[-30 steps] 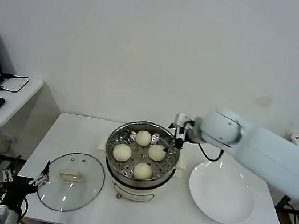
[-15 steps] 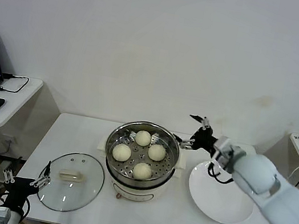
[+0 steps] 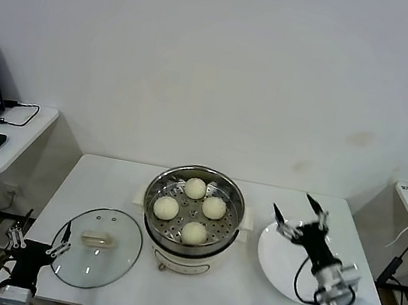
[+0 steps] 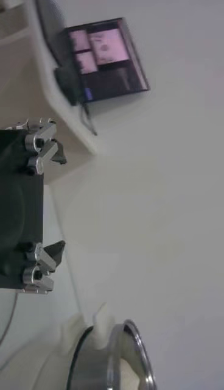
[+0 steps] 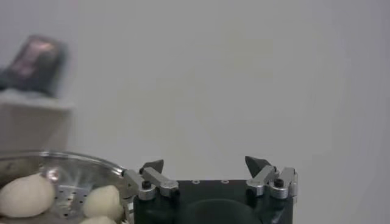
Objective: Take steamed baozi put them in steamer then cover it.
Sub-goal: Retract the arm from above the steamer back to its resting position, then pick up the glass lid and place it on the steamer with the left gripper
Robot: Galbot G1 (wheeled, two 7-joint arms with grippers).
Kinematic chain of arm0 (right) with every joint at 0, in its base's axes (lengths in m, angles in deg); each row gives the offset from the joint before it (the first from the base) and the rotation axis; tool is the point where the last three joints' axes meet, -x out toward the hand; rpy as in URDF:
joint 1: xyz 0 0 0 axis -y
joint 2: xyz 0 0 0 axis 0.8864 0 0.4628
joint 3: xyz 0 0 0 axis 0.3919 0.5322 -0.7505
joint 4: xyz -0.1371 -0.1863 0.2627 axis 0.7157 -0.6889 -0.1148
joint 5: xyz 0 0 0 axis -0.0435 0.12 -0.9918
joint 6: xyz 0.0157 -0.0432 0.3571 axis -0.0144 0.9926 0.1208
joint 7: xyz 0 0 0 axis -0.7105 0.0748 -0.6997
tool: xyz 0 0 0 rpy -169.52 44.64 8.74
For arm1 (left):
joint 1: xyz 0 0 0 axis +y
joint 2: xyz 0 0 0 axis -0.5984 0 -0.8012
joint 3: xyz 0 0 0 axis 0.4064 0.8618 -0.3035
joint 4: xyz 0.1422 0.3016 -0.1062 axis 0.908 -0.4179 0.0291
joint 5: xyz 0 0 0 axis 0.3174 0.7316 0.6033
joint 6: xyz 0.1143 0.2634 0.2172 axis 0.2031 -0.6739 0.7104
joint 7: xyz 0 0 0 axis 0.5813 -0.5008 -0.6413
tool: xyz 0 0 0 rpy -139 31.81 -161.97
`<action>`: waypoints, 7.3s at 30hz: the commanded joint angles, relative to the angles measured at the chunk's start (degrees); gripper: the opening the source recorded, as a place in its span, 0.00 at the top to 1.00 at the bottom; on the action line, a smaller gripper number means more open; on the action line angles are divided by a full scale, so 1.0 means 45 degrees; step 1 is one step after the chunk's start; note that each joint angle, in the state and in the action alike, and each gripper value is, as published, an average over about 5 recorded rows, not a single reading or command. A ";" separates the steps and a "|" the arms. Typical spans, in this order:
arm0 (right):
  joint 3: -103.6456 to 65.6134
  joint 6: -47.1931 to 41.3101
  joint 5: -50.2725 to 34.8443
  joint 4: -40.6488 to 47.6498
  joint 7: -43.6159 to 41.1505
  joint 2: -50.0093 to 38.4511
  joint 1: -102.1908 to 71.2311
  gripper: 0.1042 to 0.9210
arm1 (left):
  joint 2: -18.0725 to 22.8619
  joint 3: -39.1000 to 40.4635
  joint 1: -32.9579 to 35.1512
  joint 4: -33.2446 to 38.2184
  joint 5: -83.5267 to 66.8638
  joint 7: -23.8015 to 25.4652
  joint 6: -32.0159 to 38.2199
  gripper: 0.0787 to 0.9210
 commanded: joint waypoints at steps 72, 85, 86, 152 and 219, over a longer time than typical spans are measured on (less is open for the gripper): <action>-0.2740 0.2745 0.3276 0.1346 0.0615 0.5299 -0.4764 0.12 | -0.0584 0.2337 -0.5131 -0.7454 1.3377 -0.0394 0.0943 0.33; -0.2685 0.2768 0.3296 0.1414 0.0565 0.5250 -0.4680 0.12 | -0.0545 0.2079 -0.4641 -0.7293 1.3274 -0.0803 0.1275 0.77; -0.2664 0.2771 0.3310 0.1409 0.0563 0.5247 -0.4678 0.12 | -0.0548 0.2023 -0.4564 -0.7190 1.3264 -0.0873 0.1314 0.80; -0.1471 0.2855 0.6890 0.2162 0.1845 0.6217 -0.3879 0.12 | 0.0587 1.0318 -1.1081 -0.2826 1.4226 0.5832 -0.7212 0.93; -0.1204 0.3239 0.7253 0.2736 0.1734 0.6210 -0.3910 0.12 | 0.0618 0.9672 -0.8802 -0.1307 1.4062 0.4824 -0.6446 0.54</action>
